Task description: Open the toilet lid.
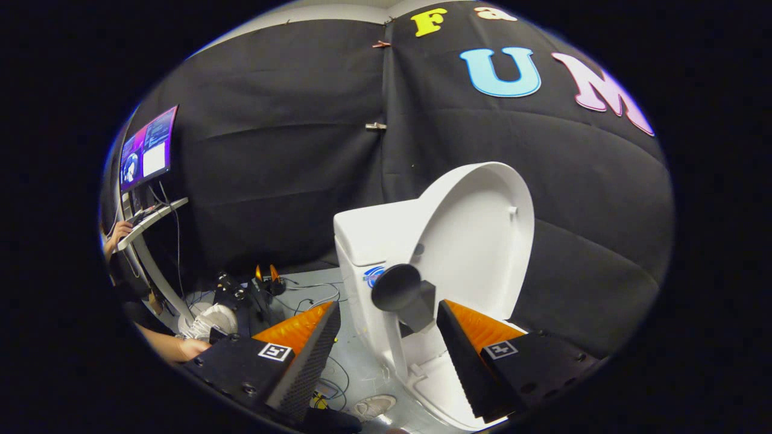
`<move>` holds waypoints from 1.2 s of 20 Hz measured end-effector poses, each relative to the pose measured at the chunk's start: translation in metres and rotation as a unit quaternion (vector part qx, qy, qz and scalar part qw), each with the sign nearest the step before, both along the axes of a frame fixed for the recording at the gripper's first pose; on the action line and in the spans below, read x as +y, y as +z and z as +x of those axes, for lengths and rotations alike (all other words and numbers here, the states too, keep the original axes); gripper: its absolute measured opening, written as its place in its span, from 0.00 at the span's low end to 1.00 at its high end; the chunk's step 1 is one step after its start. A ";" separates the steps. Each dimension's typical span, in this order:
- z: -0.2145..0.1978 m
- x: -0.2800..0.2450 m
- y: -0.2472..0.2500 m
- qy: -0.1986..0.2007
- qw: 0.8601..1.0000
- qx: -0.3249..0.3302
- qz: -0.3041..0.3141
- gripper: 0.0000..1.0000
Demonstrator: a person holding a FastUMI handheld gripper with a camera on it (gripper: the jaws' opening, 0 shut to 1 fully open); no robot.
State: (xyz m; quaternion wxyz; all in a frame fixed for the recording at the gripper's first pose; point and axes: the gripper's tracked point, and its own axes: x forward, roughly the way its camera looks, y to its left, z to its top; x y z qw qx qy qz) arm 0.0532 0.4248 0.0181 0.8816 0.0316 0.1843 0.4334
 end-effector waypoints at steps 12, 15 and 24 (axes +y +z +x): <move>0.034 -0.102 0.071 -0.128 0.984 -0.106 0.058 0.99; 0.044 -0.153 0.084 -0.189 0.971 -0.142 0.037 0.99; 0.006 -0.324 0.084 -0.352 0.916 -0.193 0.019 0.98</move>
